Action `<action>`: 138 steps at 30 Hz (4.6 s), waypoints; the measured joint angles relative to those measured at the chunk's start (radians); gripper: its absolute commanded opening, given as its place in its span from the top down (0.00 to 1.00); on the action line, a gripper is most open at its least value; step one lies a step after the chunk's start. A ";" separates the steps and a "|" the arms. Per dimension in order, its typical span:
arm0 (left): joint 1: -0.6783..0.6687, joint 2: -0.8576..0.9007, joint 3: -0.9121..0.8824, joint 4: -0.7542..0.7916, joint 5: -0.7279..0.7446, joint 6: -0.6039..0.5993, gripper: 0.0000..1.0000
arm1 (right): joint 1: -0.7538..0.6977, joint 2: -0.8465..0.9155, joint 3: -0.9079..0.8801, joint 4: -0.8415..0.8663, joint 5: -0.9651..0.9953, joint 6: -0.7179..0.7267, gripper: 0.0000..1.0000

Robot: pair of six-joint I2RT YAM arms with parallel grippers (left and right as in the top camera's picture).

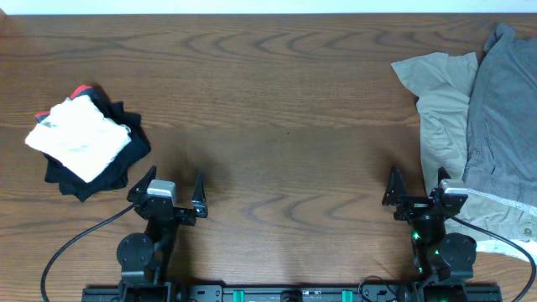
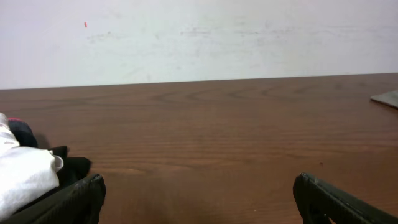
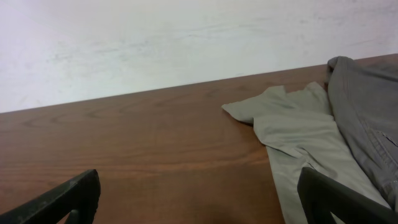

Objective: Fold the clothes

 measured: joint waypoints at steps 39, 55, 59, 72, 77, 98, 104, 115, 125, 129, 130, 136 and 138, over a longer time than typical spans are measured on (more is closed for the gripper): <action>0.000 0.006 0.000 0.000 0.000 0.000 0.02 | 0.000 0.000 0.000 0.000 0.000 0.000 0.01; 0.000 0.006 0.000 0.000 0.000 0.000 0.02 | 0.000 0.000 0.000 0.001 -0.004 0.001 0.01; 0.000 0.006 0.000 0.000 0.000 0.000 0.02 | 0.000 0.000 0.000 0.002 -0.007 0.001 0.01; 0.000 0.097 0.042 -0.068 0.000 -0.079 0.02 | 0.000 0.060 0.117 -0.154 -0.010 0.002 0.01; 0.000 0.269 0.213 -0.155 0.000 -0.093 0.02 | 0.000 0.216 0.311 -0.248 -0.009 0.000 0.01; 0.000 0.917 0.803 -0.700 0.004 -0.101 0.02 | -0.022 1.151 0.978 -0.642 0.088 -0.047 0.01; 0.000 0.917 0.803 -0.699 0.004 -0.101 0.02 | -0.207 1.277 0.980 -0.639 0.246 0.042 0.08; 0.000 0.917 0.803 -0.698 0.004 -0.101 0.02 | -0.372 1.574 0.980 -0.572 0.317 0.113 0.35; 0.000 0.917 0.803 -0.699 0.004 -0.101 0.02 | -0.412 1.697 0.980 -0.500 0.327 0.114 0.37; 0.000 0.917 0.803 -0.699 0.004 -0.101 0.02 | -0.412 1.733 0.980 -0.492 0.328 0.114 0.71; 0.000 0.917 0.803 -0.699 0.004 -0.101 0.02 | -0.412 1.743 0.980 -0.491 0.328 0.115 0.82; 0.000 0.917 0.803 -0.699 0.004 -0.101 0.02 | -0.412 1.754 0.980 -0.491 0.328 0.119 0.99; 0.000 0.917 0.803 -0.699 0.004 -0.101 0.02 | -0.412 1.748 0.980 -0.495 0.329 0.119 0.99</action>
